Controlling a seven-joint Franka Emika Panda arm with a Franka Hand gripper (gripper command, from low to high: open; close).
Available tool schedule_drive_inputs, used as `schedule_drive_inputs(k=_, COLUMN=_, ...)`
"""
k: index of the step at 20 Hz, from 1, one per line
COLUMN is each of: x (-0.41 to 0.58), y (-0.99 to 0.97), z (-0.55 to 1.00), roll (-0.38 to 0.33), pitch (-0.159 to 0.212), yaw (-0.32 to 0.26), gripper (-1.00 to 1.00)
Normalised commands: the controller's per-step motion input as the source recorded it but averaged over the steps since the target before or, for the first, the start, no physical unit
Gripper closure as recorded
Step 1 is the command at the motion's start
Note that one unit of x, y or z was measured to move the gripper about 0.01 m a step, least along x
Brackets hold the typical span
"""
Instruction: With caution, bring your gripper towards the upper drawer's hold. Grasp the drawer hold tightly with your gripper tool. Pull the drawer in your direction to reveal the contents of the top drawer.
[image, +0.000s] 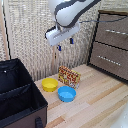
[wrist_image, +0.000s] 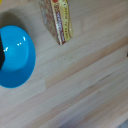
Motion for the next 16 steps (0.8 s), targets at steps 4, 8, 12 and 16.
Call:
schedule_drive_inputs(k=4, x=0.000, y=0.00, z=0.00, roll=-0.375, pitch=0.042, yaw=0.096, gripper=-1.00)
schedule_drive_inputs(k=8, x=0.000, y=0.00, z=0.00, roll=-0.375, pitch=0.042, yaw=0.111, gripper=-1.00)
schedule_drive_inputs(k=12, x=0.029, y=0.04, z=0.17, roll=-0.361, pitch=0.027, yaw=0.110, gripper=-1.00)
schedule_drive_inputs(k=16, x=0.022, y=0.04, z=0.15, roll=-0.364, pitch=0.029, yaw=0.108, gripper=-1.00)
